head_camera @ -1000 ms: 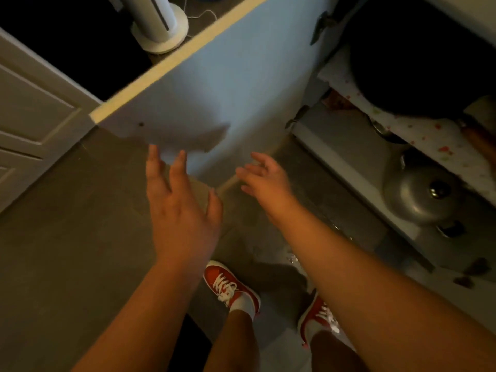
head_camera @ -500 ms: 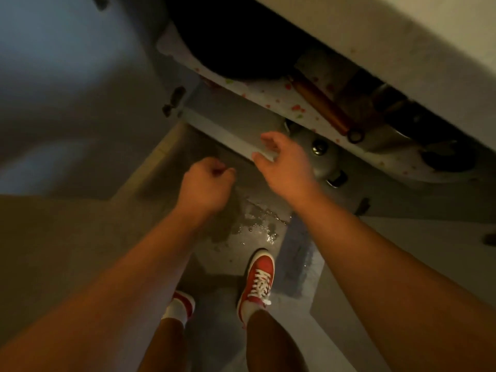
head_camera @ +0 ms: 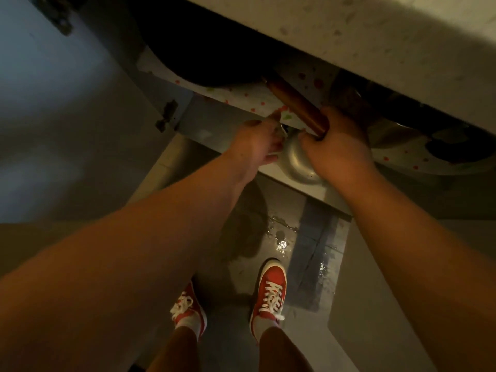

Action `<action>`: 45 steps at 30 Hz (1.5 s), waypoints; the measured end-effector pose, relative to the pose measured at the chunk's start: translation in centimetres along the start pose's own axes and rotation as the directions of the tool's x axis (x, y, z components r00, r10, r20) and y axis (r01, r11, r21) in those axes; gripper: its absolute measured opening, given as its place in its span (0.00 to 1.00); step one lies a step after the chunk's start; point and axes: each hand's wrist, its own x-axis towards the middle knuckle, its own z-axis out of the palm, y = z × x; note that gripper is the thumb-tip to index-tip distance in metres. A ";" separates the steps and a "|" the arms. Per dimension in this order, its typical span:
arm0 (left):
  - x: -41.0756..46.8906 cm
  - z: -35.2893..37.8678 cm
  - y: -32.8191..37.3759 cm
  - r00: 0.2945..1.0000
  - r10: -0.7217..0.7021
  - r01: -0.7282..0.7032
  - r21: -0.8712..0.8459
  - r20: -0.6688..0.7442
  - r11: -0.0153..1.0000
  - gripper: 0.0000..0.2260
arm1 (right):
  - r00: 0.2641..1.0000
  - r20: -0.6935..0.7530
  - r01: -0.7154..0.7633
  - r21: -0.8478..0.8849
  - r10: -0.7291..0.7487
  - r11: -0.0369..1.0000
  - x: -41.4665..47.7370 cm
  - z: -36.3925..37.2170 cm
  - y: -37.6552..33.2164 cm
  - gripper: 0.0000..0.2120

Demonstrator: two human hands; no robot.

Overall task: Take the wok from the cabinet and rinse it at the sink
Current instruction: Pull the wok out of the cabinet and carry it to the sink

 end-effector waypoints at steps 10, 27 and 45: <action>3.5 -0.9 3.0 0.988 -0.152 0.142 -0.260 -0.018 0.955 0.10 | 0.859 0.488 -0.430 0.530 0.152 0.731 0.2 3.0 -3.8 0.05; 5.1 -3.8 3.4 0.997 0.046 -0.045 0.026 -0.054 0.999 0.05 | 0.713 0.662 -0.651 0.501 0.231 0.570 0.9 7.5 -8.1 0.10; -11.5 -6.1 -4.1 0.992 -0.123 0.126 0.184 -0.028 0.975 0.13 | 0.634 0.703 -0.718 0.380 0.323 0.583 -16.9 4.6 -9.3 0.08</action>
